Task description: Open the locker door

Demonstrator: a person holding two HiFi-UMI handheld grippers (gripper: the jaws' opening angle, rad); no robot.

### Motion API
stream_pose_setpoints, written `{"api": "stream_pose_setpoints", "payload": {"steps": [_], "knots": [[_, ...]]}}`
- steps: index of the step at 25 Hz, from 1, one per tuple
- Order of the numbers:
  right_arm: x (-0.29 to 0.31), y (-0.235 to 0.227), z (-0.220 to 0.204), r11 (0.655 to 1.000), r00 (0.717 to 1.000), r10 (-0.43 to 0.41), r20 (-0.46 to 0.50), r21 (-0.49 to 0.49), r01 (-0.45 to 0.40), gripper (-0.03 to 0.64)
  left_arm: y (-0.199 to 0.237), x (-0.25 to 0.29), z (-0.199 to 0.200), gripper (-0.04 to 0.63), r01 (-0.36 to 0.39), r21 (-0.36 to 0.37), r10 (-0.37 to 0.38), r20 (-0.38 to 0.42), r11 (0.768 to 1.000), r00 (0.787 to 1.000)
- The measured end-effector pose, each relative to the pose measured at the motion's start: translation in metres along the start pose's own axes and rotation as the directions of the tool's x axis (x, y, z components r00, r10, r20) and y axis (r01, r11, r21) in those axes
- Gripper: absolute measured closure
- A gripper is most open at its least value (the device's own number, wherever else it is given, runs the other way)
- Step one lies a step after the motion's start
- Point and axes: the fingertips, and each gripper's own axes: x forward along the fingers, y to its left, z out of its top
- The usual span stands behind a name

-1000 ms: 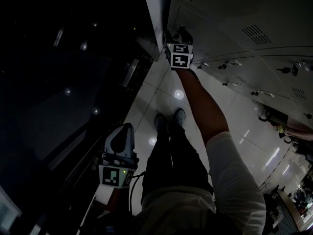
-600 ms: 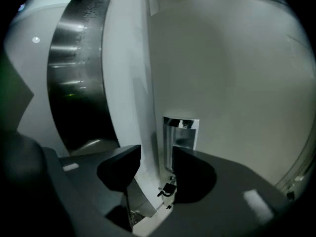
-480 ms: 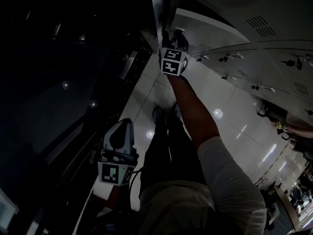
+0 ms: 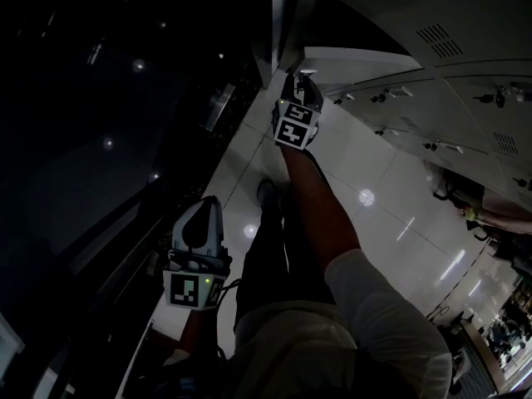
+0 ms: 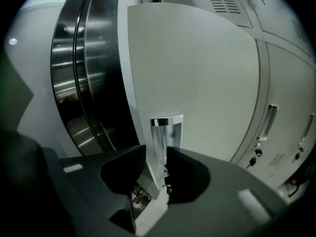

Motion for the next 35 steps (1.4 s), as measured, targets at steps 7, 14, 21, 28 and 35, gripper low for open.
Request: {"api": "stream_pose_setpoints", "payload": {"steps": [7,14,21,28,35], "knots": [[-0.057,-0.026,-0.041,1.000,1.000,-0.019,-0.021,-0.022,0.019,0.456,-0.013,-0.019,-0.013,0.541,0.068,0.079,-0.056,-0.144,0.995,0.988],[-0.109,-0.070,-0.088,0.995,0.994,-0.094,-0.059,-0.041,0.092,0.569,-0.030,-0.016,0.012,0.541,0.102,0.090,-0.091,-0.119,0.991,0.989],[-0.125,-0.112,-0.104,0.993,0.989,-0.120,-0.092,-0.020,0.119,0.600,-0.065,-0.005,0.052,0.541,0.161,0.102,-0.159,-0.034,0.982,0.987],[-0.147,-0.105,-0.087,0.998,0.996,-0.051,-0.074,-0.037,0.048,0.615,-0.095,0.002,0.078,0.541,0.211,0.135,-0.202,-0.076,0.968,0.976],[-0.293,-0.081,0.050,0.999,0.987,0.021,0.160,0.040,-0.028,0.615,-0.141,-0.012,0.176,0.541,0.216,0.181,-0.205,-0.080,0.959,0.975]]}}
